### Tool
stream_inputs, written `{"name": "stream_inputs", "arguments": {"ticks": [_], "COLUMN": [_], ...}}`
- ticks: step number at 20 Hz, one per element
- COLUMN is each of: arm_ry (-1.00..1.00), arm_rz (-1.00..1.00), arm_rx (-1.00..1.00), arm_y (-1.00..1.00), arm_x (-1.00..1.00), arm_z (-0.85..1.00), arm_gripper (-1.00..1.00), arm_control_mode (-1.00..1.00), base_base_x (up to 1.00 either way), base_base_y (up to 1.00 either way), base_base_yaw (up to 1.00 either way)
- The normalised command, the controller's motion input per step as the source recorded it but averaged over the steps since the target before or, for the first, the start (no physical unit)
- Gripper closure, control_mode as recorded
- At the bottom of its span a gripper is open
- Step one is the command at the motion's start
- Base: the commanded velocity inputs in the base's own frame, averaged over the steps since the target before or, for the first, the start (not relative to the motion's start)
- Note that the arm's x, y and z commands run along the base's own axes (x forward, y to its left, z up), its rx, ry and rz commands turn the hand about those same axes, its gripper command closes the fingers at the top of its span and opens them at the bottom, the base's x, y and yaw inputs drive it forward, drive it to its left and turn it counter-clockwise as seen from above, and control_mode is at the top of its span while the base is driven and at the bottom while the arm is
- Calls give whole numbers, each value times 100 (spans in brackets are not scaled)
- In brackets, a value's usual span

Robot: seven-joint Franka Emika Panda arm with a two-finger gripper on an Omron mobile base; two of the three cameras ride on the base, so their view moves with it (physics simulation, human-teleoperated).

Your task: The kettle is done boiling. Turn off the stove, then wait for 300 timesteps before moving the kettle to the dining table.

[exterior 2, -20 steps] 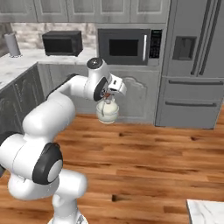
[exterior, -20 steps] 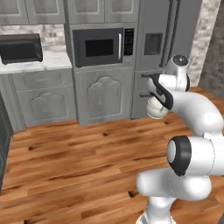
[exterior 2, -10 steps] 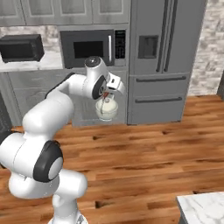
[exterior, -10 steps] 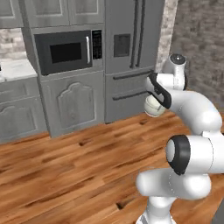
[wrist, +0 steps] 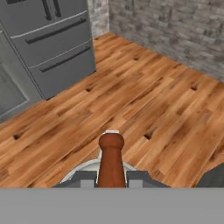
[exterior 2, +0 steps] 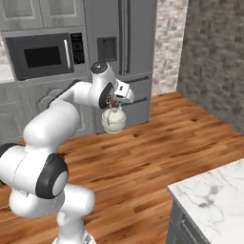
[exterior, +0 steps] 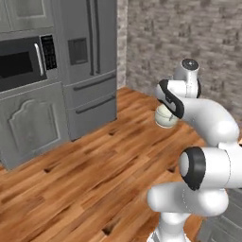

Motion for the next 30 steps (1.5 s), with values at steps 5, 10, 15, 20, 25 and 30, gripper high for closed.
{"name": "stream_inputs", "arguments": {"ticks": [5, 10, 15, 20, 25, 30], "arm_ry": [0, 0, 0, 0, 0, 0], "arm_rz": [0, 0, 0, 0, 0, 0], "arm_rx": [0, 0, 0, 0, 0, 0], "arm_y": [0, 0, 0, 0, 0, 0], "arm_x": [0, 0, 0, 0, 0, 0], "arm_z": [0, 0, 0, 0, 0, 0], "arm_gripper": [100, 100, 100, 100, 100, 100], "arm_control_mode": [100, 100, 100, 100, 100, 100], "base_base_x": [25, 35, 35, 27, 20, 18], "base_base_y": [53, 66, 64, 59, 49, 52], "base_base_yaw": [-44, -42, -42, -45, -49, -52]}}
